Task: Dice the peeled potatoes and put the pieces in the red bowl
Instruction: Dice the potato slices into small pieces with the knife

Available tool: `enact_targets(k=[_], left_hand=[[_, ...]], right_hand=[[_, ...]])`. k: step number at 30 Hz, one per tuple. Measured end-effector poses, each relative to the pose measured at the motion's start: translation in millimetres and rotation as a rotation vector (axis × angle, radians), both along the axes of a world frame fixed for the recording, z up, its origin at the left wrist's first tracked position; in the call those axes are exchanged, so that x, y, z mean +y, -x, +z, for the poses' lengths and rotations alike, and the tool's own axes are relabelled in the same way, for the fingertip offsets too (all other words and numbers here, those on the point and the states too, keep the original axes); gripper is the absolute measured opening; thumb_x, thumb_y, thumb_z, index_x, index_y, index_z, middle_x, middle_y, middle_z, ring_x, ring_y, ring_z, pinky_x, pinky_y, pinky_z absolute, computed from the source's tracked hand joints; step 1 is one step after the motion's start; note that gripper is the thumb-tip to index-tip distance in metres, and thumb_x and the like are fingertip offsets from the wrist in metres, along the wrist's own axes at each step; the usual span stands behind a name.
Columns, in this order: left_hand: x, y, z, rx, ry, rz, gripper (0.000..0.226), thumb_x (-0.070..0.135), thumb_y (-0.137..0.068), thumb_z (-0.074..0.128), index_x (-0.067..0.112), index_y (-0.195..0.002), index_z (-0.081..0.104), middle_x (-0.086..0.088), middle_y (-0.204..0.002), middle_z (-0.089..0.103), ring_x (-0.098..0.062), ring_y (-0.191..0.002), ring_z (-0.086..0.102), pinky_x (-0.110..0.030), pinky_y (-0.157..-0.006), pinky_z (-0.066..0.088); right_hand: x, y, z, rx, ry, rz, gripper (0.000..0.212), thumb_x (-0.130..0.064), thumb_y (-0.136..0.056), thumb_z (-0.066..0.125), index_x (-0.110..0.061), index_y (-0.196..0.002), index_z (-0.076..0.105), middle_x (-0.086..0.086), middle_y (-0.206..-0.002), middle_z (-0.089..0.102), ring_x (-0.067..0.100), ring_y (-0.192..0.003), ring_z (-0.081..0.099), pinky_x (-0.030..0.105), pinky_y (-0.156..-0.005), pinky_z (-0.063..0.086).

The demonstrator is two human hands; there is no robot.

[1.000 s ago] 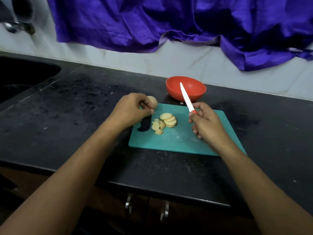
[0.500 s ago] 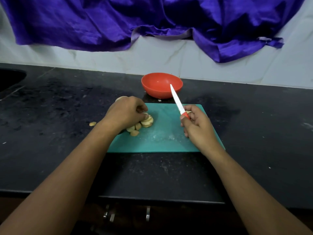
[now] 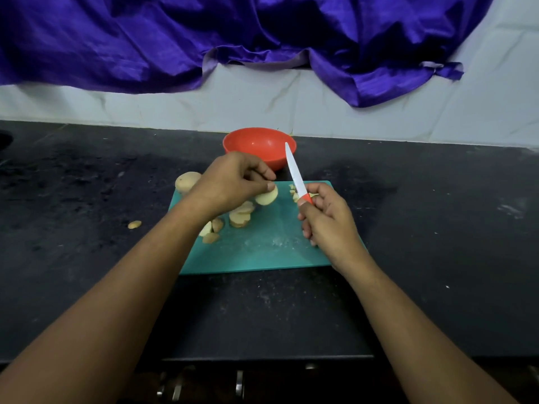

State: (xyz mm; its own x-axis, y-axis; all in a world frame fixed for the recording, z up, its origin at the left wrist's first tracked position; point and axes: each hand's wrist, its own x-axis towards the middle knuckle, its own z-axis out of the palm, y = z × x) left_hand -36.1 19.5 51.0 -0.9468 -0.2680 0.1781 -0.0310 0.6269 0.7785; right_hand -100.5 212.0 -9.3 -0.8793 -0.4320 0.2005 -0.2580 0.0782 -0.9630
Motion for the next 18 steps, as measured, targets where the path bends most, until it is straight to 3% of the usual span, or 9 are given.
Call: enact_targets(k=[4, 8, 13, 18], left_hand=[[15, 16, -20, -0.053, 0.079, -0.021, 0.009, 0.021, -0.091, 0.076, 0.025, -0.100, 0.075, 0.007, -0.077, 0.074, 0.004, -0.067, 0.064, -0.020, -0.067, 0.050], [13, 17, -37, -0.042, 0.241, 0.050, 0.012, 0.033, -0.086, 0.081, 0.031, -0.094, 0.073, 0.013, -0.080, 0.070, -0.002, -0.077, 0.065, -0.036, -0.076, 0.057], [1, 11, -43, 0.010, 0.452, 0.113, 0.025, 0.053, -0.084, 0.077, 0.033, -0.098, 0.069, 0.015, -0.074, 0.065, 0.000, -0.074, 0.059, -0.039, -0.081, 0.051], [-2, 8, -40, -0.003, 0.460, 0.012, 0.033, 0.057, -0.086, 0.072, 0.038, -0.113, 0.070, 0.021, -0.098, 0.069, -0.004, -0.097, 0.060, -0.043, -0.094, 0.047]], right_hand=[[1, 0, 1, -0.006, 0.009, -0.016, 0.015, -0.011, -0.102, 0.055, -0.021, -0.110, 0.063, 0.002, -0.076, 0.062, 0.012, -0.051, 0.051, 0.019, -0.042, 0.037], [1, -1, 2, -0.014, 0.009, -0.018, 0.015, -0.012, -0.103, 0.055, -0.020, -0.113, 0.063, 0.002, -0.077, 0.062, 0.011, -0.051, 0.051, 0.020, -0.042, 0.037], [1, -1, 3, -0.015, -0.003, -0.016, 0.015, -0.011, -0.103, 0.055, -0.019, -0.113, 0.063, 0.003, -0.078, 0.061, 0.011, -0.052, 0.051, 0.019, -0.042, 0.037], [1, -2, 2, -0.011, 0.018, -0.052, 0.013, -0.014, -0.104, 0.055, -0.020, -0.109, 0.065, 0.001, -0.077, 0.062, 0.014, -0.052, 0.052, 0.023, -0.041, 0.038]])
